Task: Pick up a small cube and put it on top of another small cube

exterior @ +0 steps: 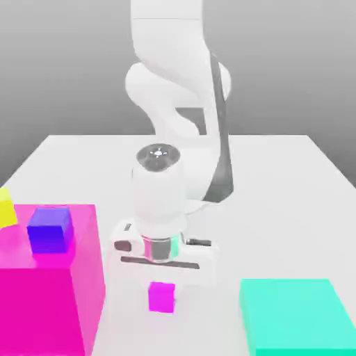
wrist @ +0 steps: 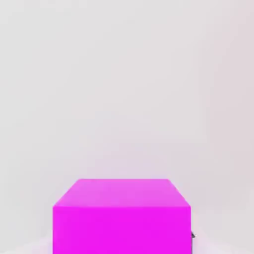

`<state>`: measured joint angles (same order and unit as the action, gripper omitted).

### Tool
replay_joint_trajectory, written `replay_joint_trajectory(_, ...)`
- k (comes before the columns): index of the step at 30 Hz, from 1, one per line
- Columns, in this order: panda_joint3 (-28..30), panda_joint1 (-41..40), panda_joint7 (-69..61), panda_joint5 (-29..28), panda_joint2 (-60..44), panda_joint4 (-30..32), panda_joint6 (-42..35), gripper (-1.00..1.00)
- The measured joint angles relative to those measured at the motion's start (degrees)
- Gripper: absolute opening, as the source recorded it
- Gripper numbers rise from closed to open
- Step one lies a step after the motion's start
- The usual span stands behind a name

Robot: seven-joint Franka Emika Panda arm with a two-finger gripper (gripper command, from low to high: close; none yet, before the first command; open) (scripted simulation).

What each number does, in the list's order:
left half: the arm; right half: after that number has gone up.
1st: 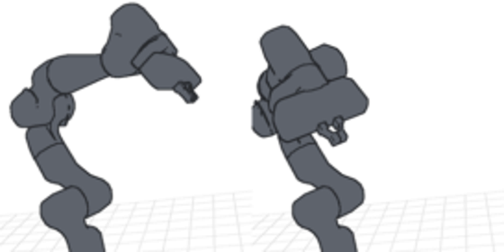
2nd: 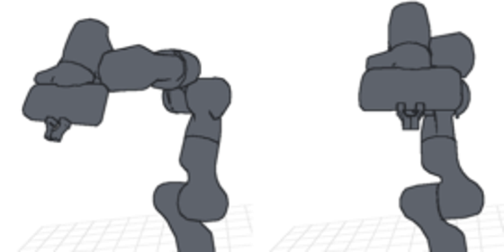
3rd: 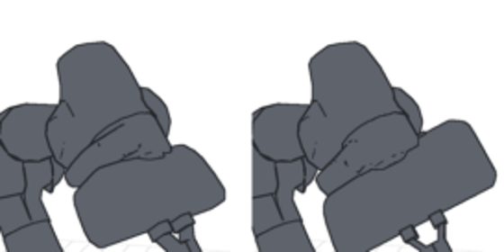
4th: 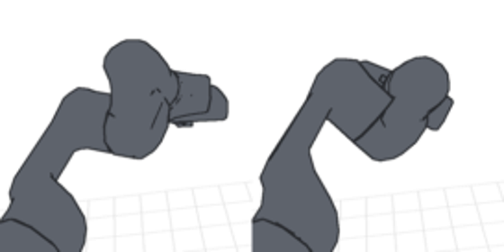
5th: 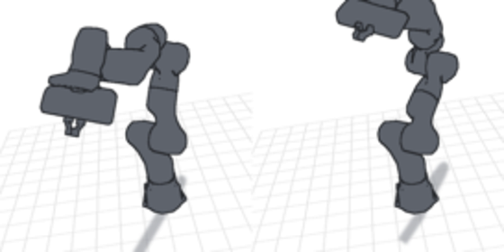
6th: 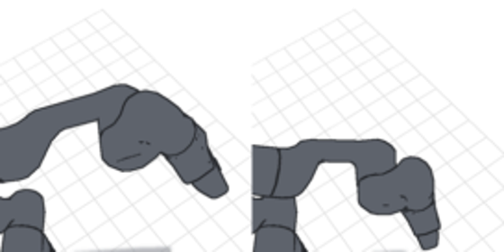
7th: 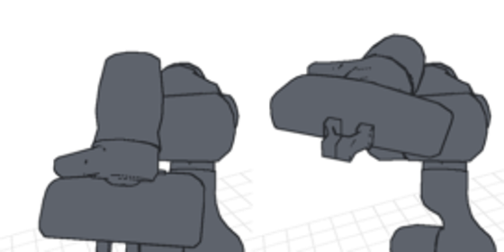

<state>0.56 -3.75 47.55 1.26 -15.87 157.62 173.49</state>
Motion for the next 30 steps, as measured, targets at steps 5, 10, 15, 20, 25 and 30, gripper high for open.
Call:
replay_joint_trajectory(5,0.4,0.2,0.7,-0.9,9.7,1.8,-7.9,-1.00)
replay_joint_trajectory(10,-1.0,1.4,-1.7,0.8,13.3,-5.3,-12.9,-1.00)
replay_joint_trajectory(15,-0.1,-1.6,0.5,2.2,16.2,-15.6,-22.6,-1.00)
replay_joint_trajectory(20,3.1,-6.5,5.9,2.2,19.5,-23.9,-34.0,-1.00)
replay_joint_trajectory(25,6.6,-13.5,15.1,0.1,22.9,-29.0,-46.5,-1.00)
replay_joint_trajectory(30,10.5,-18.8,23.8,-2.5,24.9,-30.3,-54.3,-1.00)
